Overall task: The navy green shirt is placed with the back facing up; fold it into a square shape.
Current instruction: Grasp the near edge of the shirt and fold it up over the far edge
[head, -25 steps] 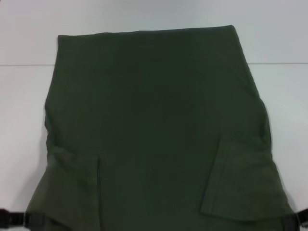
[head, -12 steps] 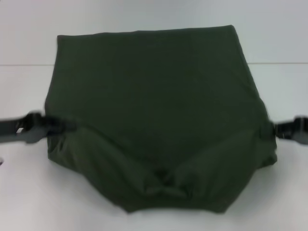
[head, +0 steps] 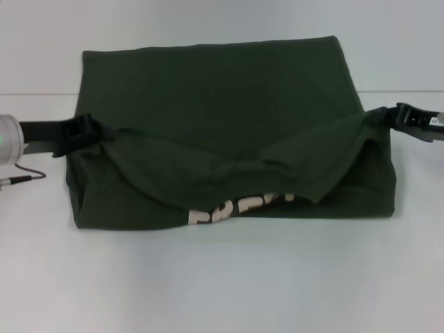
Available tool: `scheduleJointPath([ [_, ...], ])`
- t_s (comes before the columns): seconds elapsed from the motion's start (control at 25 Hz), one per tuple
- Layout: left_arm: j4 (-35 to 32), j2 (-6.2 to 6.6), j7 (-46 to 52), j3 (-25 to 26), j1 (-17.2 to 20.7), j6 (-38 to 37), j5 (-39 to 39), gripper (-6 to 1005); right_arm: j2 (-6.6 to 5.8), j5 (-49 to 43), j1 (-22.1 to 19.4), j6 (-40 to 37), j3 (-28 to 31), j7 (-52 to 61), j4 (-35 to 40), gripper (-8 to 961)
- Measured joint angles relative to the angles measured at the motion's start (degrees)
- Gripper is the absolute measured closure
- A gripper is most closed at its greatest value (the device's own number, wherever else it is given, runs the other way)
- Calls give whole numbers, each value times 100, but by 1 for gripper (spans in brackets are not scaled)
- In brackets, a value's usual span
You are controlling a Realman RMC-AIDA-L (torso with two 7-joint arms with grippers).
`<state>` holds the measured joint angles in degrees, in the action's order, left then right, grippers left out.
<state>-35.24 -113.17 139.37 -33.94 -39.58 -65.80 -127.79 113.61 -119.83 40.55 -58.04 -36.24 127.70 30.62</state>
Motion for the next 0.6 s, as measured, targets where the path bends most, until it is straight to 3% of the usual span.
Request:
scheduleJointPath([
  [0.12, -9, -78, 92, -284, 95, 480, 0, 973, 116, 0, 38, 654, -218, -69, -82, 907],
  [0.28, -78, -121, 104, -275, 197, 749, 0, 972, 187, 23, 81, 1009, -308, -102, -51, 907],
  [0.6, -526, -77, -141, -288, 181, 594, 48, 973, 168, 33, 324, 1012, -389, -181, 3, 906],
])
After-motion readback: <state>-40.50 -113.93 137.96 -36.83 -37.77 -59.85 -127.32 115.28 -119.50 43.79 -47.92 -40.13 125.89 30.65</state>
